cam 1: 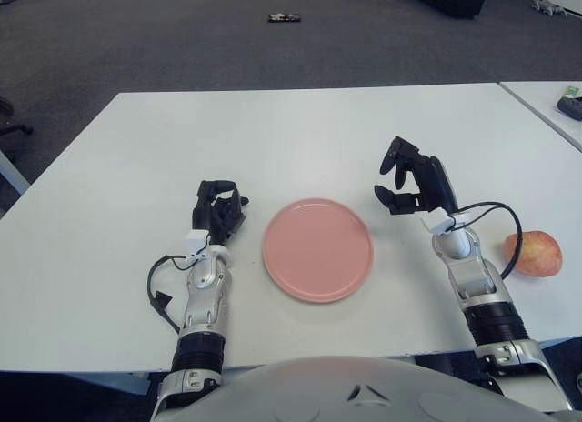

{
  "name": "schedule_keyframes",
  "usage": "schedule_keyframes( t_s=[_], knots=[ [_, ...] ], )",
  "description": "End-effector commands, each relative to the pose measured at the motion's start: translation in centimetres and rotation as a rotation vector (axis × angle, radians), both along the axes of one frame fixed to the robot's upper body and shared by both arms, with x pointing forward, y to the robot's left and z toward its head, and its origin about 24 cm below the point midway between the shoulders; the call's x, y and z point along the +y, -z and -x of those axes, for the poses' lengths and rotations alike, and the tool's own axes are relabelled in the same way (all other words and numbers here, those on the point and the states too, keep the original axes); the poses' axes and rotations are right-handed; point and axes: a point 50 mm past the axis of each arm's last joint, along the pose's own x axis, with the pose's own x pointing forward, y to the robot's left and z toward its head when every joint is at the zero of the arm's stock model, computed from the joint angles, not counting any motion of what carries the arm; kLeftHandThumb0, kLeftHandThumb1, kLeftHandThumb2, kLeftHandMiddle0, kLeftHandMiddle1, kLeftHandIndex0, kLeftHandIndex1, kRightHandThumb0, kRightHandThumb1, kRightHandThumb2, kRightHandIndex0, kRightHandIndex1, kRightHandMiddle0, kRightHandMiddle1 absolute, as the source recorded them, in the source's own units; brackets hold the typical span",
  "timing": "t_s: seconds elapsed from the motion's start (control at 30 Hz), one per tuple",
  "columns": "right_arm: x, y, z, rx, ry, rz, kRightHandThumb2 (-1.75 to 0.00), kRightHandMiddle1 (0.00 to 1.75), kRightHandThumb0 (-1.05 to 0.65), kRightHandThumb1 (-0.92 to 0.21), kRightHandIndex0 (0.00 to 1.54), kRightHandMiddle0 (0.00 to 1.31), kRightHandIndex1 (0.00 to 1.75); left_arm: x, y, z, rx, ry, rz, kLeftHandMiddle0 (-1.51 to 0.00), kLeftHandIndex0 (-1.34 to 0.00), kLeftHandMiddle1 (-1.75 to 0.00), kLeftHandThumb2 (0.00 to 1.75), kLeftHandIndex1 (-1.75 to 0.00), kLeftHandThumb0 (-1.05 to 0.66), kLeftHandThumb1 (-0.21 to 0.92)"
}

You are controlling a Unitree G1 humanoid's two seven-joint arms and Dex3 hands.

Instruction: Put the apple into the plate.

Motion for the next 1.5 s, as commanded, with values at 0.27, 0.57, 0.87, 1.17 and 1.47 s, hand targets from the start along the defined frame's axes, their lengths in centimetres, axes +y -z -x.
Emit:
schedule_keyframes(
  t_s=[0.27,0.57,0.87,1.17,1.47],
  knots=[
    [-1.2,-1.3,0.4,0.016,0.054,0.082,-0.77,1.74,-0.38,-0.73,0.34,0.30,1.64,0.0,1.8,0.9,0.098,-0.011,0.031,-0.55,-0.25,-1.37,0.67,-1.75,-0.36,0.82],
    [-1.9,-1.6,1.0,0.022,0.101,0.131,-0.72,1.49,-0.54,-0.75,0.11,0.08,1.10,0.2,1.8,0.8,0.099,-0.014,0.020,-0.55,-0.26,-1.37,0.68,-1.75,-0.36,0.81],
    [-2.0,-1.7,1.3,0.049,0.095,0.098,-0.85,1.16,-0.68,-0.59,0.00,0.00,0.80,0.3,1.9,0.8,0.097,-0.014,0.013,-0.55,-0.25,-1.37,0.67,-1.75,-0.36,0.82],
    [-2.9,0.0,1.0,0.112,0.121,0.125,-0.83,0.88,-0.72,-0.52,0.00,0.00,0.48,0.3,2.0,0.8,0.101,-0.016,0.005,-0.55,-0.26,-1.37,0.69,-1.75,-0.36,0.80],
    [-3.1,-1.2,2.4,0.141,0.197,0.217,-0.79,0.48,-0.77,-0.54,0.00,0.00,0.11,0.3,2.1,0.8,0.103,-0.019,0.001,-0.56,-0.27,-1.38,0.70,-1.75,-0.36,0.80]
  ],
)
